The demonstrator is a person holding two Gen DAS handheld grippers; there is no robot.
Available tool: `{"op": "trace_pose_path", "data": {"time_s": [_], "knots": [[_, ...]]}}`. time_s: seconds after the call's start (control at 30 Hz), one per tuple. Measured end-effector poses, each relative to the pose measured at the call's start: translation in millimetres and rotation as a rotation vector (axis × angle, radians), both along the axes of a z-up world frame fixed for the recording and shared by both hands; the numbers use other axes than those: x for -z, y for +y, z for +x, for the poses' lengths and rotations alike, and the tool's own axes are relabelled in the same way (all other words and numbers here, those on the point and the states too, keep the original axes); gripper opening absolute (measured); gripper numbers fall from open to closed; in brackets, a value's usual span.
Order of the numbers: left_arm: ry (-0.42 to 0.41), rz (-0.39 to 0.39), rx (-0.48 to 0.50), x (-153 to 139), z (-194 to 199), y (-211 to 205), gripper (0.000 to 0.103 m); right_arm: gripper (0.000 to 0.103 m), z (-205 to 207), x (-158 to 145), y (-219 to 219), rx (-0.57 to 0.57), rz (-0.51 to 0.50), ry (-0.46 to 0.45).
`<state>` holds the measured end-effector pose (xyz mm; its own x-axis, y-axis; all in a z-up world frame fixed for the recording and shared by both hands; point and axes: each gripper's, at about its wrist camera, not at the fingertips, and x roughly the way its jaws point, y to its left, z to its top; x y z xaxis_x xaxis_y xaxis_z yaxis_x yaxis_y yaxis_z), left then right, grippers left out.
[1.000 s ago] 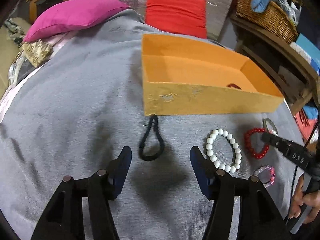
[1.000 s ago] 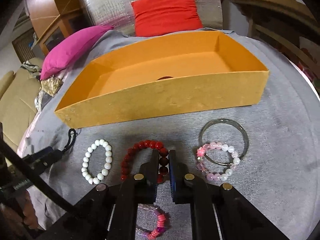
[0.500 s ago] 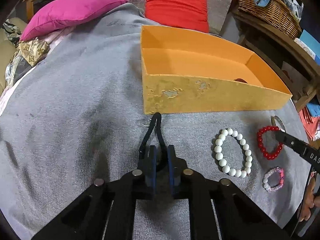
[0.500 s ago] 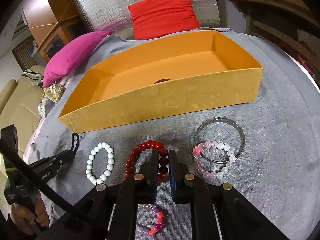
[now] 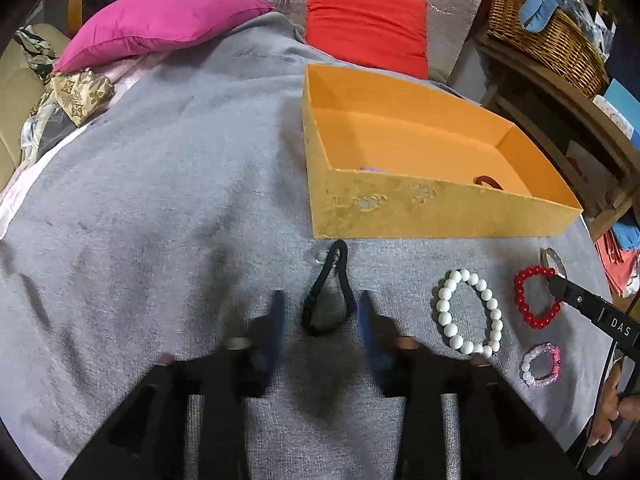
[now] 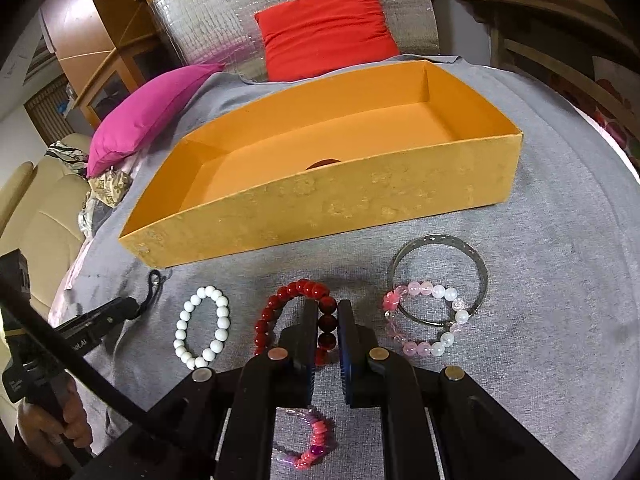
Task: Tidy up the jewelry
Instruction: 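Grasp the black hair tie with the left tool while the right holds the red bracelet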
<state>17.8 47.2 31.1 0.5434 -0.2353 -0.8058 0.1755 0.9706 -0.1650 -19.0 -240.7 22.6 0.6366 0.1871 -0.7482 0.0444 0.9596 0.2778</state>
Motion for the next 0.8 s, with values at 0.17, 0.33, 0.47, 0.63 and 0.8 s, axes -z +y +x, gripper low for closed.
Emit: {"op": "trace_pose_path", "data": {"time_s": [0.17,0.33,0.47,0.63,0.8], "knots": [[-0.007,0.010,0.034,0,-2,-9,0.065,0.010,0,0,1,0.002,-0.001,0.005],[0.039,-0.008,0.031,12,3,-9,0.064,0.010,-1,1,1,0.003,0.001,0.005],[0.027,0.007,0.043,14,3,-11,0.030,0.010,-2,0,0,0.000,0.002,0.003],[0.014,0.008,0.044,12,3,-8,0.009,0.010,-4,-3,-1,0.002,0.008,-0.007],[-0.027,0.007,0.059,0,-5,-11,0.006,0.010,-8,-8,-2,-0.006,0.023,-0.031]]}}
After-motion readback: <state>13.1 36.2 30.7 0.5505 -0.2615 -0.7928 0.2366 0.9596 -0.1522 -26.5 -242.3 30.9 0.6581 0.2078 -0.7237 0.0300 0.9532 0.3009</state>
